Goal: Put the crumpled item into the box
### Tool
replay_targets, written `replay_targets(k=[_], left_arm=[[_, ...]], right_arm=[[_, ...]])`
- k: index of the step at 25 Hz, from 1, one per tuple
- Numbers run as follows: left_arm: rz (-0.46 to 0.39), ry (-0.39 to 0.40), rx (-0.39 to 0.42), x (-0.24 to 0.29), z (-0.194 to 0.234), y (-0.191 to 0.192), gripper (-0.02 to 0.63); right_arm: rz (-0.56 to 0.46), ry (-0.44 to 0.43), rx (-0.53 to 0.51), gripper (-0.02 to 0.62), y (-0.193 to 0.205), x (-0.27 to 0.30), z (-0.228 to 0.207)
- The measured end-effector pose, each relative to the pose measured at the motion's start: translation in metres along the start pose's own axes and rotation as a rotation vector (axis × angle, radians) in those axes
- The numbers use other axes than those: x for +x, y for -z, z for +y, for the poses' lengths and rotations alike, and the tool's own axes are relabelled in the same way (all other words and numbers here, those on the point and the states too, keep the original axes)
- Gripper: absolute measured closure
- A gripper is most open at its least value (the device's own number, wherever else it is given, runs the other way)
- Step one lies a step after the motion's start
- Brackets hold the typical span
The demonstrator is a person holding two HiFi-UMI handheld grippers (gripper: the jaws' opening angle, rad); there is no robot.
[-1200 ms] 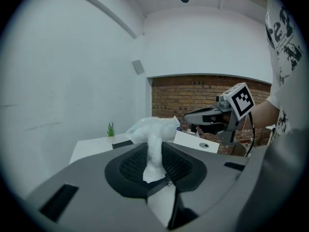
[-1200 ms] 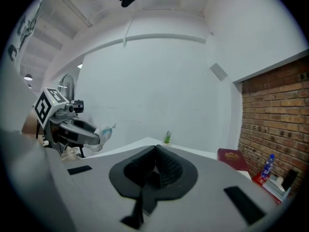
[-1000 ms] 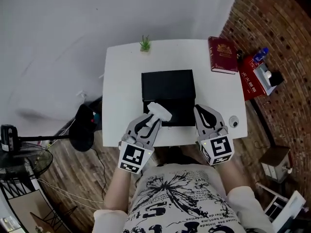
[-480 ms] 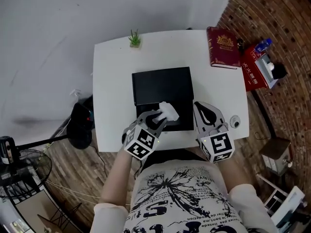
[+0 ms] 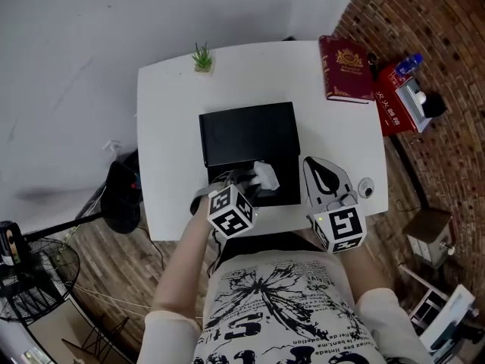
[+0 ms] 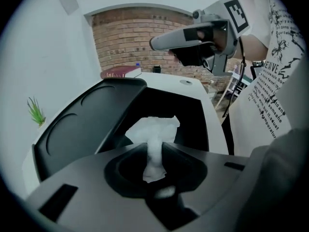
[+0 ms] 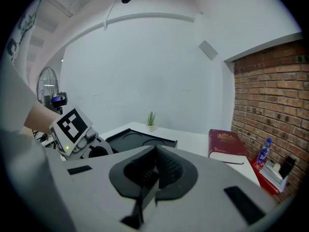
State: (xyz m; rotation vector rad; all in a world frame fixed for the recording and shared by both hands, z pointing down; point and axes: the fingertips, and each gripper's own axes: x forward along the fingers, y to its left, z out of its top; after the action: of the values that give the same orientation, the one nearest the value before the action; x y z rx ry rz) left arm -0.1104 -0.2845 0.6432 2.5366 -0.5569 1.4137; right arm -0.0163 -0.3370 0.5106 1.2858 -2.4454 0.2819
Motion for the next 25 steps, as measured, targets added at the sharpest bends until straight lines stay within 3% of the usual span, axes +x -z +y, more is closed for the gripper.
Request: replay_targets(k=[5, 10, 15, 25], left_arm=[[0.004, 0.012, 0.003, 0.007, -0.001, 0.000, 0.485], [-0.031, 0.021, -0.005, -0.006, -0.001, -0.008, 0.417], [-0.160, 0.019, -0.033, -0.045, -0.002, -0.032, 0.408], [-0.488, -0.315, -0.125, -0.168, 0.037, -0.085, 0.497]], right_arm=[[0.008, 0.010, -0.009, 0.580, 0.001, -0.003, 0.001], [-0.008, 0.030, -0.022, 0.580, -0.007, -0.012, -0.002], [-0.045, 0.033, -0.035, 0.580, -0.023, -0.020, 0.001], [-0.167, 0.019, -0.098, 0.580, -0.076, -0.037, 0.016]])
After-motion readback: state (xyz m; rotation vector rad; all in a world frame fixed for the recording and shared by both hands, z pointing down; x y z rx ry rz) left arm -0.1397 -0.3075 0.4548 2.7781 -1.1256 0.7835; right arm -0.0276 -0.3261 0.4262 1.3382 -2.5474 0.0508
